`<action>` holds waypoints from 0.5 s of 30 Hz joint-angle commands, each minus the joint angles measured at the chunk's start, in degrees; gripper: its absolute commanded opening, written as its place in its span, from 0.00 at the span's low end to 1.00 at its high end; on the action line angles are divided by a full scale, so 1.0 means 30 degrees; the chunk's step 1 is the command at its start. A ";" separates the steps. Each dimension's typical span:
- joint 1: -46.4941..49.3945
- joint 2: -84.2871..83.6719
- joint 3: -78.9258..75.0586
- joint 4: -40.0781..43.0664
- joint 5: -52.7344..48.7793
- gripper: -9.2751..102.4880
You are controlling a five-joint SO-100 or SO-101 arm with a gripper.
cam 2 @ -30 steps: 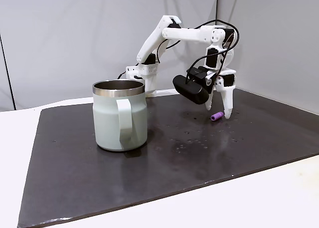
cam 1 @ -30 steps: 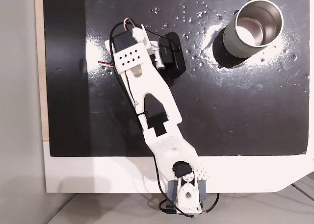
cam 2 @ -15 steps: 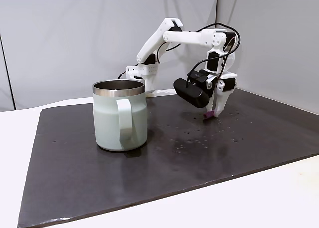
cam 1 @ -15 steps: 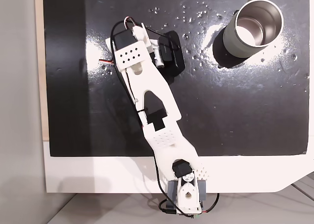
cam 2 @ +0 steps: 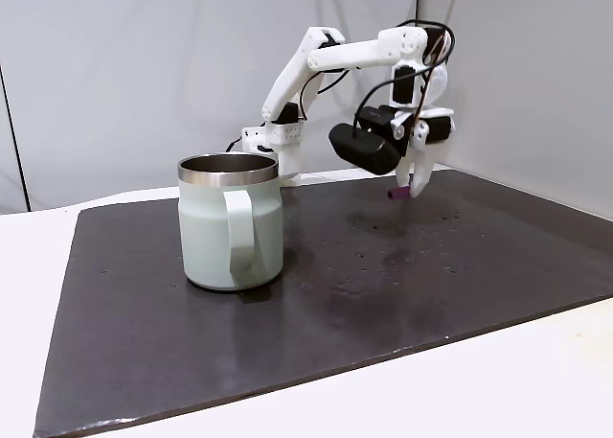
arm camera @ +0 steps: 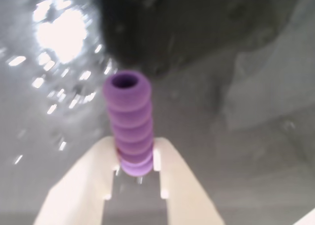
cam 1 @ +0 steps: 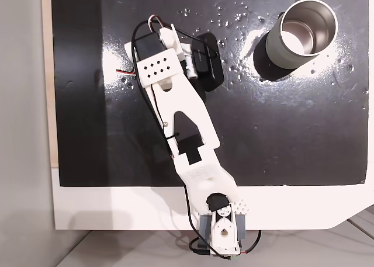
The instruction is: Grasp a pengrip and put it in the cup.
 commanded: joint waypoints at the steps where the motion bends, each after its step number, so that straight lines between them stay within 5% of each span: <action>1: 0.0674 0.2988 -0.1260 0.1084 -0.0205 0.08; 15: 0.7295 1.3330 0.3047 0.1201 -0.3164 0.08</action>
